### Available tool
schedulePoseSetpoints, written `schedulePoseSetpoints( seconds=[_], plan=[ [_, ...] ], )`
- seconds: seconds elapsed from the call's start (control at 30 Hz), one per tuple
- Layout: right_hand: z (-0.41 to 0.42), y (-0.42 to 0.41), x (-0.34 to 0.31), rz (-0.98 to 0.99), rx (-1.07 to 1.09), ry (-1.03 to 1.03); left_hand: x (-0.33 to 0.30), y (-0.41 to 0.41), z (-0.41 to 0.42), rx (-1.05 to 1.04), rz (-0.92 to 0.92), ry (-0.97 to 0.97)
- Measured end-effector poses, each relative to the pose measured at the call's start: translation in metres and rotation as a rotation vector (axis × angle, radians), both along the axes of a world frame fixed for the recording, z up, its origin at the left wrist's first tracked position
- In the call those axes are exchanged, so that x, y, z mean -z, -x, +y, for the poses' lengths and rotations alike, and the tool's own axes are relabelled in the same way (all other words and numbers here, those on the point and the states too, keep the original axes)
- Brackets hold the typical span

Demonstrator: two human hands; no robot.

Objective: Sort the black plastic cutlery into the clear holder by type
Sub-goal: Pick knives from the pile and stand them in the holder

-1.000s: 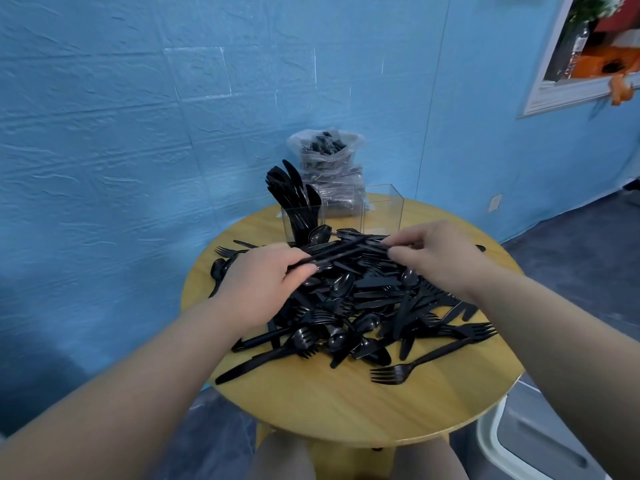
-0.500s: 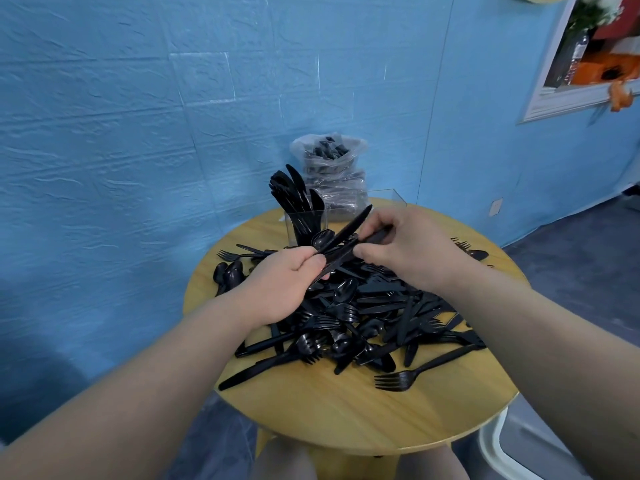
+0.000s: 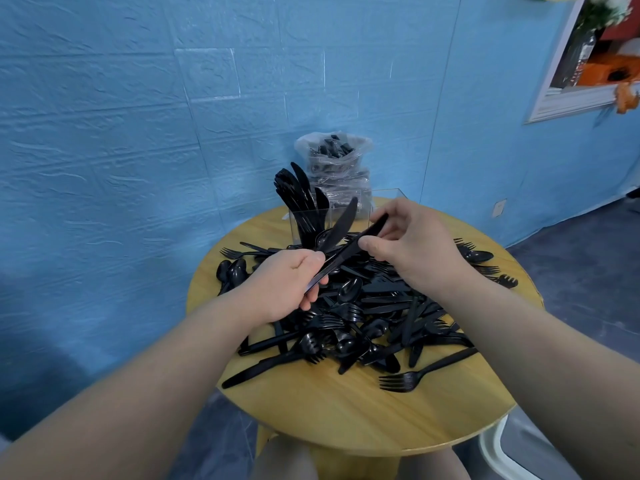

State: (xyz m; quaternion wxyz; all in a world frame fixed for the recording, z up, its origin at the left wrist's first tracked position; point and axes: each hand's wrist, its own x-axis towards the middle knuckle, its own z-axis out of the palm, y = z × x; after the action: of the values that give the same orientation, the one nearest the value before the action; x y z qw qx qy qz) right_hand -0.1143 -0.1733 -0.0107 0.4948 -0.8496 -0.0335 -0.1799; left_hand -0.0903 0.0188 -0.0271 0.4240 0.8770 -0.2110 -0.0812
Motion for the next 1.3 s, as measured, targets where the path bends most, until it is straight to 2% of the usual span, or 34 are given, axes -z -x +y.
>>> schedulePoseSetpoints(
  seconds=[0.1, 0.23, 0.4, 0.53, 0.6, 0.7, 0.87, 1.0, 1.17, 1.3],
  plan=[
    [0.006, -0.002, 0.001, -0.056, 0.035, 0.035, 0.003, 0.001, -0.002, 0.010, 0.014, -0.069],
    [0.009, -0.005, 0.000, -0.037, 0.094, 0.070, 0.001, 0.001, -0.002, 0.035, -0.123, -0.186],
    [0.017, -0.007, -0.001, 0.046, -0.041, -0.266, 0.000, -0.004, -0.002, 0.007, -0.254, -0.263],
    [0.026, -0.016, -0.006, 0.041, -0.055, -0.672, -0.004, -0.013, -0.009, 0.011, -0.369, -0.256],
    [0.031, -0.022, -0.007, 0.051, -0.072, -0.714, -0.008, -0.022, -0.011, 0.019, -0.396, -0.261],
    [0.031, -0.036, -0.016, -0.008, -0.025, -0.596, -0.013, -0.038, -0.010, -0.010, -0.484, -0.270],
    [0.008, -0.063, -0.051, -0.317, 0.072, -0.348, -0.003, -0.074, 0.015, -0.172, -0.534, -0.409],
    [0.007, -0.088, -0.052, -0.314, 0.028, -0.152, 0.009, -0.092, 0.021, -0.179, -0.494, -0.469],
    [0.020, -0.122, -0.041, -0.282, -0.011, -0.018, 0.016, -0.108, 0.021, -0.172, -0.489, -0.532],
    [0.028, -0.143, -0.024, -0.234, -0.061, 0.191, 0.022, -0.115, 0.022, -0.164, -0.474, -0.556]
  ],
)
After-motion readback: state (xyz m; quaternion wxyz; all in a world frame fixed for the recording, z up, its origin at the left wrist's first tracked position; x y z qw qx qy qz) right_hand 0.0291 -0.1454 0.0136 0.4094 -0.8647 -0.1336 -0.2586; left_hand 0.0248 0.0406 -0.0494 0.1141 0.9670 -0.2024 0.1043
